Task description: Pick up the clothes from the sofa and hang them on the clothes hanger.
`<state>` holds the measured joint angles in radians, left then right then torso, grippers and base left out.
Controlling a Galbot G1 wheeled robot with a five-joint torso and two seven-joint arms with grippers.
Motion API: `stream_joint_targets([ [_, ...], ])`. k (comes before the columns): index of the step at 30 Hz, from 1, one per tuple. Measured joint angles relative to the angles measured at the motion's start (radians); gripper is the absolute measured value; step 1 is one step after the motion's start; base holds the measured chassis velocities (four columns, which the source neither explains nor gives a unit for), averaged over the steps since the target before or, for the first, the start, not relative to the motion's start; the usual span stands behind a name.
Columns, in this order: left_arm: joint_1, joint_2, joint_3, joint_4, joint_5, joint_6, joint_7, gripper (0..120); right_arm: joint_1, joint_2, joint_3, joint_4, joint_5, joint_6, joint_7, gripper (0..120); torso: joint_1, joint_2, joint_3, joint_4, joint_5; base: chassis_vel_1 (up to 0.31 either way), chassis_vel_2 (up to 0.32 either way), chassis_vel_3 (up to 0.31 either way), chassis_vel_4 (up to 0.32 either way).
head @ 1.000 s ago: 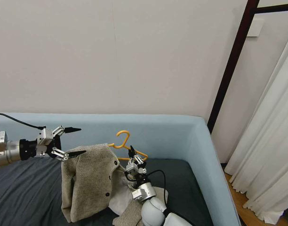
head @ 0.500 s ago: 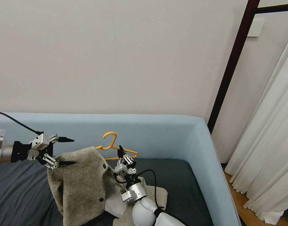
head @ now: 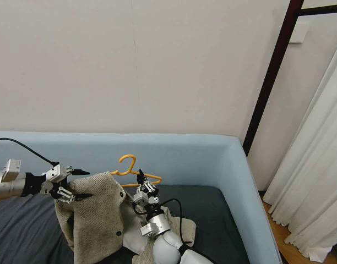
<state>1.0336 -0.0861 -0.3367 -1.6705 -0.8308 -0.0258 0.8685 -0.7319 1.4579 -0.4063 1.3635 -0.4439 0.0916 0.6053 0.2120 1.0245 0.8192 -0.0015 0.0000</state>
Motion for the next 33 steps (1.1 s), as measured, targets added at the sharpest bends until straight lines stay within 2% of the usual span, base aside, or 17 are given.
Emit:
stream_joint_targets([
  [15,-0.005,-0.019,0.010,0.021,-0.025,0.006,0.000,11,-0.006,-0.010,0.002,0.023,-0.015,0.003,0.007,5,0.000,0.000,0.000,0.0000,0.0000,0.000,0.000,0.000,0.000],
  [23,-0.005,-0.022,0.009,0.027,-0.042,0.006,0.002,10,0.001,-0.016,-0.004,0.027,-0.001,0.007,0.012,5,0.000,0.000,0.000,0.0000,0.0000,0.000,0.000,0.000,0.000],
  [28,-0.006,-0.028,0.008,0.035,-0.044,0.006,0.002,9,0.002,-0.024,-0.004,0.033,0.021,0.028,0.011,22,0.000,0.000,0.000,0.0001,0.0000,0.000,0.000,0.000,0.000],
  [30,-0.009,-0.036,0.008,0.041,-0.044,0.006,-0.001,9,-0.007,-0.037,0.003,0.041,0.021,0.079,0.001,32,0.000,0.000,0.000,0.0000,0.0000,0.000,0.000,0.000,0.000],
  [31,-0.009,-0.036,0.008,0.041,-0.044,0.006,-0.001,9,-0.007,-0.037,0.003,0.041,0.021,0.079,0.001,32,0.000,0.000,0.000,0.0000,0.0000,0.000,0.000,0.000,0.000],
  [33,-0.016,-0.046,0.008,0.048,-0.043,0.006,-0.006,9,-0.019,-0.057,0.019,0.054,0.022,0.159,-0.028,41,0.000,0.000,0.000,0.0000,0.0000,0.000,0.000,0.000,0.000],
])
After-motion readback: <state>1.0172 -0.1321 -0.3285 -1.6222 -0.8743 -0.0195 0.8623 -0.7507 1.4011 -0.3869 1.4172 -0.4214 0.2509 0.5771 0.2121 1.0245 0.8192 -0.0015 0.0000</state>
